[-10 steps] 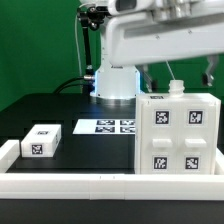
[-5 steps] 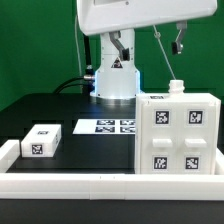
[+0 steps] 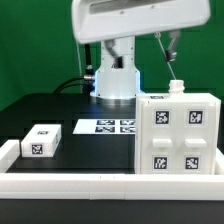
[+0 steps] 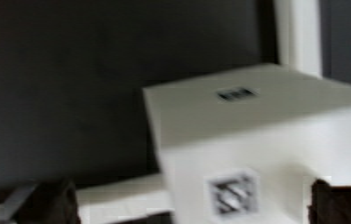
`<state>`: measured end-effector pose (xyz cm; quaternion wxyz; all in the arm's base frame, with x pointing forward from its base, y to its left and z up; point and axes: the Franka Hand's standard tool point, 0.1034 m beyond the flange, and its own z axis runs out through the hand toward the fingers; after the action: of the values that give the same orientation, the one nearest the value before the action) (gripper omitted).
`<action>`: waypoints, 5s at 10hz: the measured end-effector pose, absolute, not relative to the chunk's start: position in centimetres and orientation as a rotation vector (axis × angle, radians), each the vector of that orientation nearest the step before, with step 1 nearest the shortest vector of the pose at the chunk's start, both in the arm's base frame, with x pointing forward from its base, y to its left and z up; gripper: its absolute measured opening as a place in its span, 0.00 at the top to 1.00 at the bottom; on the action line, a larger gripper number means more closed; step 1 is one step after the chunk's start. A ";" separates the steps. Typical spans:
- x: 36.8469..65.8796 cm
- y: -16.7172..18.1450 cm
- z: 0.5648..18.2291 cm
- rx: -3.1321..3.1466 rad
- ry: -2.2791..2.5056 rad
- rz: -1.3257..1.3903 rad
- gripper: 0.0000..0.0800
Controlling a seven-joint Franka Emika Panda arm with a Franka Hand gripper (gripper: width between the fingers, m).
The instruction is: Assemble cabinet
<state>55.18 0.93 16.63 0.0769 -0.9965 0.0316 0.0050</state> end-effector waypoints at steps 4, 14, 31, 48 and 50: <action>52.1 -4.4 13.8 -2.986 0.045 0.059 0.19; 50.1 -10.5 9.8 -2.999 -0.007 0.116 0.19; 47.7 -16.0 3.5 -3.086 -0.147 0.085 0.19; 47.2 -15.0 1.3 -3.093 -0.149 0.113 0.31; 48.9 -13.4 5.9 -3.060 -0.105 0.112 0.30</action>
Offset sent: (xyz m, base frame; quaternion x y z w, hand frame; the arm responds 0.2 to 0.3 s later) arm 0.0000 0.0000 0.0000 0.0000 0.0000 0.0000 1.0000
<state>48.87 -13.40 5.86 0.0387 -0.9980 -0.0342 0.0366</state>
